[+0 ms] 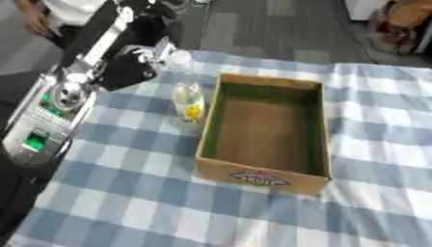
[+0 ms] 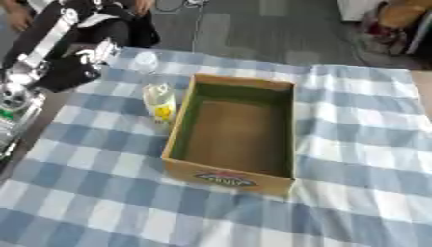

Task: Pick up objects on the table and place them in the box.

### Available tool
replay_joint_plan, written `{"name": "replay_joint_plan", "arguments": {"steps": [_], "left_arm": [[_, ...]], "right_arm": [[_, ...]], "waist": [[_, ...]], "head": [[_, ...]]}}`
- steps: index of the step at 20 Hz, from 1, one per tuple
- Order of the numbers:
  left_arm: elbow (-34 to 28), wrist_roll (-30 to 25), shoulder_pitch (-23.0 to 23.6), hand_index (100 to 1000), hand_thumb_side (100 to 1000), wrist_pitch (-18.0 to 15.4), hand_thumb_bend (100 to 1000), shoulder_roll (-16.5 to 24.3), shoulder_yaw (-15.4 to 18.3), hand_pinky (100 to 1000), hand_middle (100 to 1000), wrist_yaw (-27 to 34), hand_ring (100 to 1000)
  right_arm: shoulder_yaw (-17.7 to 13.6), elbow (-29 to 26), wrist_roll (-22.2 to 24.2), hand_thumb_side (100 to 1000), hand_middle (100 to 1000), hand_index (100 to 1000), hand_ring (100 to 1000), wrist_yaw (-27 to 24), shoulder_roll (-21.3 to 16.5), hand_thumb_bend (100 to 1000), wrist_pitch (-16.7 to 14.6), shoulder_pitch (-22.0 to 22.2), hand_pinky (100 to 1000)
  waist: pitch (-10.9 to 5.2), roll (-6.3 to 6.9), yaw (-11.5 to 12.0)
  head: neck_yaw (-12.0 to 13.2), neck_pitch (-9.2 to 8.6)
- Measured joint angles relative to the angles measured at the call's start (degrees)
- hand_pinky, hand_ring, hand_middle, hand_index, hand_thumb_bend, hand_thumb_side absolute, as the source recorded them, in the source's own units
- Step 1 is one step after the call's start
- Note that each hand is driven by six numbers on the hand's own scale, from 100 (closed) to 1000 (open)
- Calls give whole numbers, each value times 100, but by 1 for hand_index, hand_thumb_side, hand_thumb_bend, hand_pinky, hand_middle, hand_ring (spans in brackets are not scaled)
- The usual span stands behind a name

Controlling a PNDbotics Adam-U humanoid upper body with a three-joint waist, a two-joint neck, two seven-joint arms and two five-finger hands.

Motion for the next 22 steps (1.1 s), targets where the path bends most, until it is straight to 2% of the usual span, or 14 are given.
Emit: {"name": "replay_joint_plan", "arguments": {"steps": [3,4,5,6,8,11,15,22], "left_arm": [[296,-451,-162,927,671,-19,1000,125,-72,819,812,17,720],[385,-600,-218,934,655,-23,960,168,-93,820,818,41,722],[470,-742,-253,946,659,-25,1000,203,-104,824,828,77,729],[555,-883,-289,951,659,-27,1000,239,-121,830,835,122,736],[708,-1157,-352,950,633,-35,1000,292,-140,879,847,230,793],[899,-1495,-462,955,636,-82,1000,351,-165,900,859,364,819],[1071,-1712,-549,968,662,-174,986,394,-168,899,872,444,832],[1312,-1785,-596,971,675,-233,953,394,-167,886,880,645,828]], "right_arm": [[5,0,19,917,247,372,302,-25,0,100,-19,0,159],[13,0,27,915,247,372,302,-30,0,100,-27,0,159],[20,0,34,918,247,372,302,-43,-1,100,-34,0,159],[30,0,37,918,247,372,302,-53,-1,100,-37,0,158],[32,0,47,918,247,372,301,-71,-1,100,-47,0,158],[33,0,62,918,247,372,301,-81,-1,100,-62,0,158],[33,0,83,918,247,372,301,-118,-1,100,-83,0,158],[34,0,108,918,246,372,300,-129,-1,100,-108,0,157]], "waist": [[-3,12,-24],[-7,21,-25],[-14,27,-28],[-22,28,-30],[-31,28,-43],[-31,41,-61],[-31,55,-68],[-31,56,-90]], "head": [[2,1],[2,1],[2,1],[2,2],[3,2],[3,6],[4,8],[10,8]]}}
